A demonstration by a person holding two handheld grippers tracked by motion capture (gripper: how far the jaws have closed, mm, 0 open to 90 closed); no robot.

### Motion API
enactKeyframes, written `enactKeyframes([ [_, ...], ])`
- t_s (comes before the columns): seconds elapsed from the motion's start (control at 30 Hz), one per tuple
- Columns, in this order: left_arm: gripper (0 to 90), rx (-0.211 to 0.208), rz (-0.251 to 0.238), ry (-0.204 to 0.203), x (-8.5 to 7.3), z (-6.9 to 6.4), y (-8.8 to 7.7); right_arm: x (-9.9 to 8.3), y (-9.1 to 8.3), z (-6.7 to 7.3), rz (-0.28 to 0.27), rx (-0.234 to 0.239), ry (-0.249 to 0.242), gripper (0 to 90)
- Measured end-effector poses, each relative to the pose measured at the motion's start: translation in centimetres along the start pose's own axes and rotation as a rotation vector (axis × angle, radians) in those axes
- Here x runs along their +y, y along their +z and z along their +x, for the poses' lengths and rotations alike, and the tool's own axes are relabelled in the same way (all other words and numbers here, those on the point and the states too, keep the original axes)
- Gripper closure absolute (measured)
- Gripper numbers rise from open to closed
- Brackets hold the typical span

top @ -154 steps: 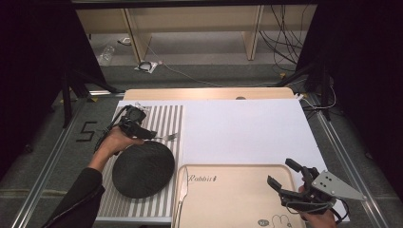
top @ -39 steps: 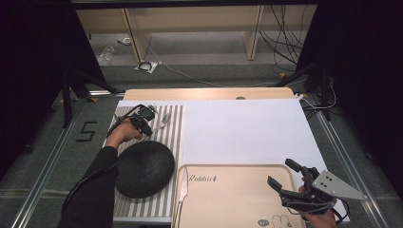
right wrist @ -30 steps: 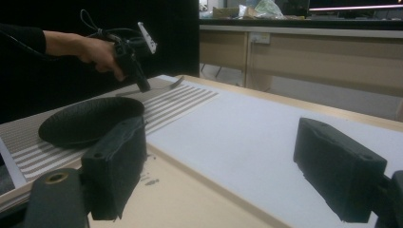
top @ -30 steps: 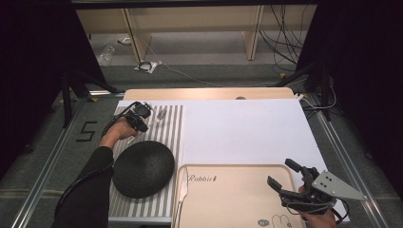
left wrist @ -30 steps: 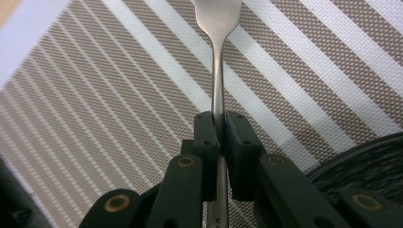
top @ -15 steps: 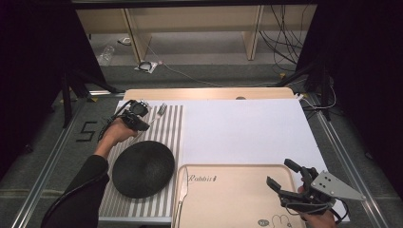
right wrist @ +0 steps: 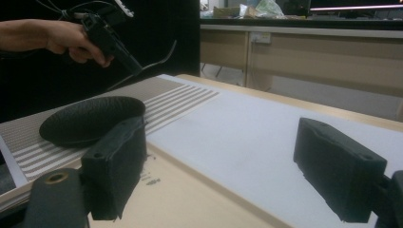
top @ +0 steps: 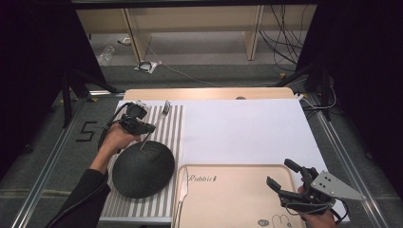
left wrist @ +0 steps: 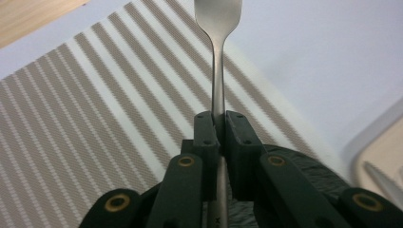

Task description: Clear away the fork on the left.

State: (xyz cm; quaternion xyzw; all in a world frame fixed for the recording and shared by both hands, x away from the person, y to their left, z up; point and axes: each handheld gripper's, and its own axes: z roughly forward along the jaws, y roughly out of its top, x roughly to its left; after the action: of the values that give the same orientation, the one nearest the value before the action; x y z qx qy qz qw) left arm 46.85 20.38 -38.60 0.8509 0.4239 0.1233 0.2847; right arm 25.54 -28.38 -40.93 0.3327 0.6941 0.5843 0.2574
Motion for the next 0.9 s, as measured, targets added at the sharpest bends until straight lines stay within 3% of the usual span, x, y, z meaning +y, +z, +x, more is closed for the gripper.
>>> enactKeyframes([
  [0.3,83.2,-0.060,-0.080,-0.007,-2.1,-2.3,-0.6,0.0,0.0,0.0,0.002,0.000,-0.001,19.2],
  [0.7,83.2,-0.083,-0.101,-0.017,-3.4,-4.6,-1.1,0.1,-0.1,0.1,-0.003,0.000,-0.006,19.2],
  [0.9,83.2,-0.106,-0.078,-0.004,-4.3,-6.2,-0.8,0.1,-0.1,0.2,-0.003,0.004,-0.014,19.2],
])
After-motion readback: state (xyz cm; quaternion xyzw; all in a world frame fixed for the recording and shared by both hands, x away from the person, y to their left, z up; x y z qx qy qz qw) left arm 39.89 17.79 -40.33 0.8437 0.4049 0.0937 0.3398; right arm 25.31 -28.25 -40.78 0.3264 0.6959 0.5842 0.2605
